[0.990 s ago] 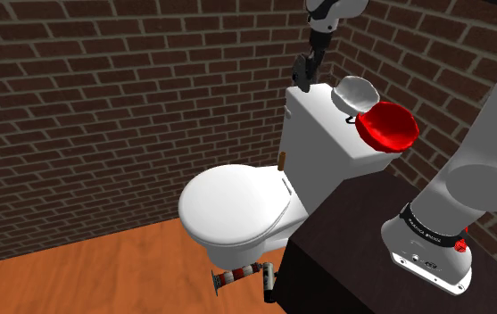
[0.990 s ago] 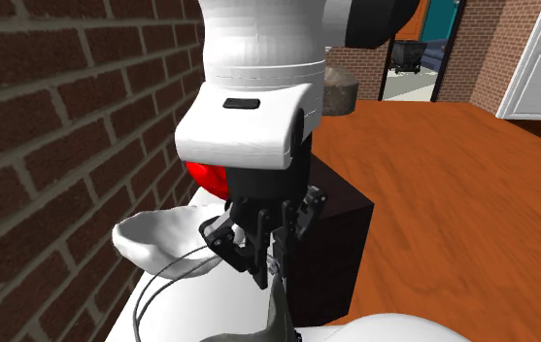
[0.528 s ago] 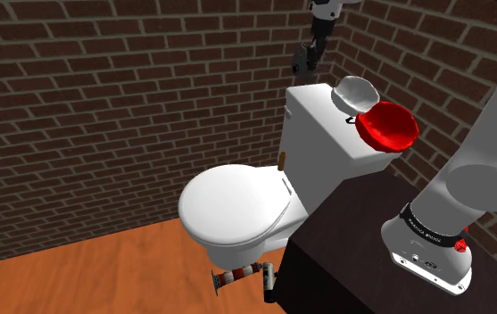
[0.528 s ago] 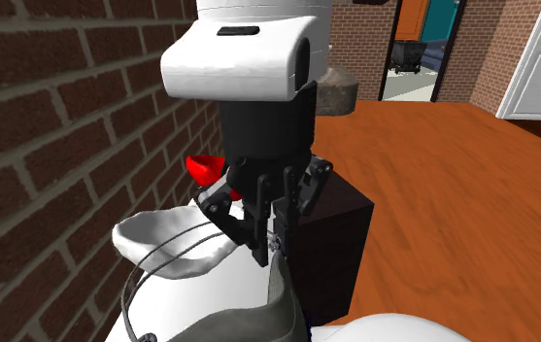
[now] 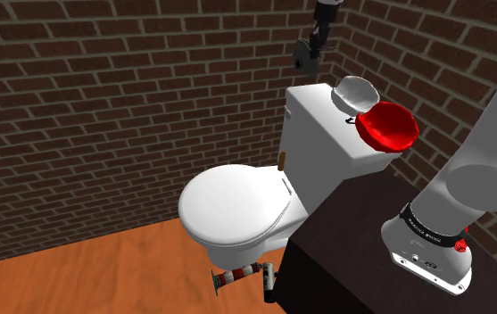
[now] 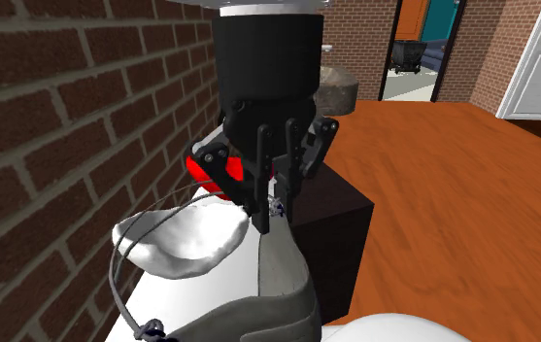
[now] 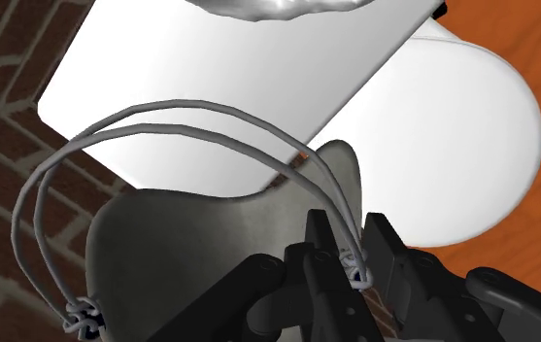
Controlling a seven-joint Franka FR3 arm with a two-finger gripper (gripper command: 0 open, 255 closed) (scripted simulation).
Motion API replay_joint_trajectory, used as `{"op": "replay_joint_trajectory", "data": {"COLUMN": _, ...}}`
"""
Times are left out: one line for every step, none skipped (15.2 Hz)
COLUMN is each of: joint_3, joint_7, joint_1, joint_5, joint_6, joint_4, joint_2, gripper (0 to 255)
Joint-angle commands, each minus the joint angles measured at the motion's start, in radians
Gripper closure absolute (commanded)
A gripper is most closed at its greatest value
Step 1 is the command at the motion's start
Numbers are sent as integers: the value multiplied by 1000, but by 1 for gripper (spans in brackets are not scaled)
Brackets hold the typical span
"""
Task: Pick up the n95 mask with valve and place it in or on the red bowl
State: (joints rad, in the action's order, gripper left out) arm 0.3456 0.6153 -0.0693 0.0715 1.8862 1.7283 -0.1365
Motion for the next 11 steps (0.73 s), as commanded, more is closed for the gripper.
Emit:
{"op": "replay_joint_trajectory", "data": {"joint_3": 1, "joint_7": 0, "joint_1": -1, "joint_5": -1, "joint_6": -27, "joint_4": -26, "joint_2": 2, "gripper": 255}}
{"op": "replay_joint_trajectory", "data": {"joint_3": 1, "joint_7": -1, "joint_1": -1, "joint_5": -2, "joint_6": -40, "joint_4": -38, "joint_2": 2, "gripper": 255}}
{"op": "replay_joint_trajectory", "data": {"joint_3": 1, "joint_7": -1, "joint_1": -1, "joint_5": -2, "joint_6": -54, "joint_4": -51, "joint_2": 3, "gripper": 255}}
{"op": "replay_joint_trajectory", "data": {"joint_3": 2, "joint_7": -2, "joint_1": -2, "joint_5": -2, "joint_6": -67, "joint_4": -64, "joint_2": 3, "gripper": 255}}
{"op": "replay_joint_trajectory", "data": {"joint_3": 2, "joint_7": -2, "joint_1": -2, "joint_5": -2, "joint_6": -80, "joint_4": -78, "joint_2": 3, "gripper": 255}}
{"op": "replay_joint_trajectory", "data": {"joint_3": 2, "joint_7": -3, "joint_1": -2, "joint_5": -3, "joint_6": -94, "joint_4": -91, "joint_2": 3, "gripper": 255}}
{"op": "replay_joint_trajectory", "data": {"joint_3": 2, "joint_7": -3, "joint_1": -3, "joint_5": -3, "joint_6": -107, "joint_4": -105, "joint_2": 2, "gripper": 255}}
{"op": "replay_joint_trajectory", "data": {"joint_3": 3, "joint_7": -3, "joint_1": -3, "joint_5": -2, "joint_6": -121, "joint_4": -120, "joint_2": 2, "gripper": 255}}
{"op": "replay_joint_trajectory", "data": {"joint_3": 3, "joint_7": -3, "joint_1": -4, "joint_5": -2, "joint_6": -135, "joint_4": -134, "joint_2": 1, "gripper": 255}}
{"op": "replay_joint_trajectory", "data": {"joint_3": 3, "joint_7": -3, "joint_1": -4, "joint_5": -2, "joint_6": -149, "joint_4": -149, "joint_2": -1, "gripper": 255}}
{"op": "replay_joint_trajectory", "data": {"joint_3": 3, "joint_7": -3, "joint_1": -5, "joint_5": -2, "joint_6": -155, "joint_4": -156, "joint_2": -1, "gripper": 255}}
